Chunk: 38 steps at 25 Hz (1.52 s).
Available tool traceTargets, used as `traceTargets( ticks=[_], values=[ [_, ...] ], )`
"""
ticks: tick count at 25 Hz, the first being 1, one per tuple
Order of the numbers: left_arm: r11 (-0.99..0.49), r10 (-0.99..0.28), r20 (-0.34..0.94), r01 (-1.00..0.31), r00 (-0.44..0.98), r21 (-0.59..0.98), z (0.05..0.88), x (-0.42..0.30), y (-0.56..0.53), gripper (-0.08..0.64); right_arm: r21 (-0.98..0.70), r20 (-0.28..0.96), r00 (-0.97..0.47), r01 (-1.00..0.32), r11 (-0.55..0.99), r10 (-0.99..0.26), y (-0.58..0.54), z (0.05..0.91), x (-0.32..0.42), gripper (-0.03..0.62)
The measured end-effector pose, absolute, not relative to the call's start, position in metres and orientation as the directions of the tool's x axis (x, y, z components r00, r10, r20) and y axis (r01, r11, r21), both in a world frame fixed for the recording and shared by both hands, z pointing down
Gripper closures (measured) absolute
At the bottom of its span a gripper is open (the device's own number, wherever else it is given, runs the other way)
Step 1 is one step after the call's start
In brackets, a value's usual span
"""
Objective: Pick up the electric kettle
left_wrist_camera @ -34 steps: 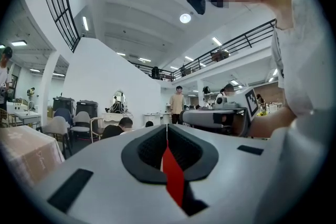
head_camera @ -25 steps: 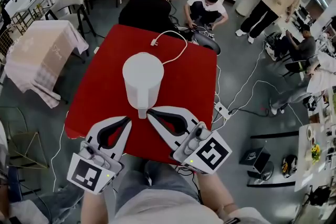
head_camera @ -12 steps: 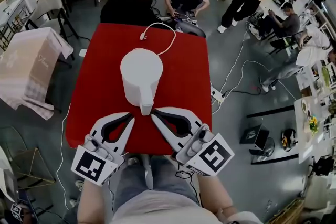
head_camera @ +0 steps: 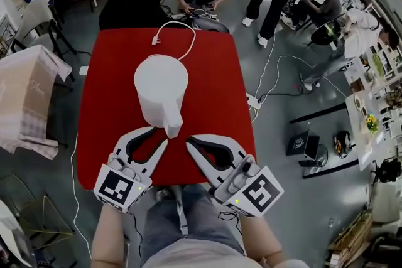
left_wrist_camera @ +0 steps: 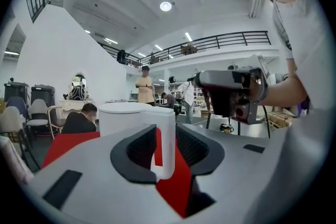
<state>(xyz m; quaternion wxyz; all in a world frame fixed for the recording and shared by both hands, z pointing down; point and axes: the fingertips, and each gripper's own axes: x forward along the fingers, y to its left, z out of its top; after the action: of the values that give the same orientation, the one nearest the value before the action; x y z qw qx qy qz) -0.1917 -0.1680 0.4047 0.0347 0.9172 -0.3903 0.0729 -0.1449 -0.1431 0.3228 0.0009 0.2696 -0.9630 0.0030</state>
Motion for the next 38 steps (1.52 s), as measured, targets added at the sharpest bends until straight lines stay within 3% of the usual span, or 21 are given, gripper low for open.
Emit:
traceTargets(
  ticks=[13,38],
  values=[
    [-0.768,-0.633,0.19,-0.64,0.751,-0.027,0.452,-0.163,-0.193,0.437,-0.038,0.058,-0.817,-0.576,0.816,-0.574,-0.137,0.355,-0.139,0.584],
    [-0.757,-0.646,0.17,-0.654,0.745,-0.012,0.467,-0.12,-0.219,0.444,-0.062,0.093,-0.799,-0.601,0.797,-0.595,-0.138,0.377,-0.119,0.584]
  ],
)
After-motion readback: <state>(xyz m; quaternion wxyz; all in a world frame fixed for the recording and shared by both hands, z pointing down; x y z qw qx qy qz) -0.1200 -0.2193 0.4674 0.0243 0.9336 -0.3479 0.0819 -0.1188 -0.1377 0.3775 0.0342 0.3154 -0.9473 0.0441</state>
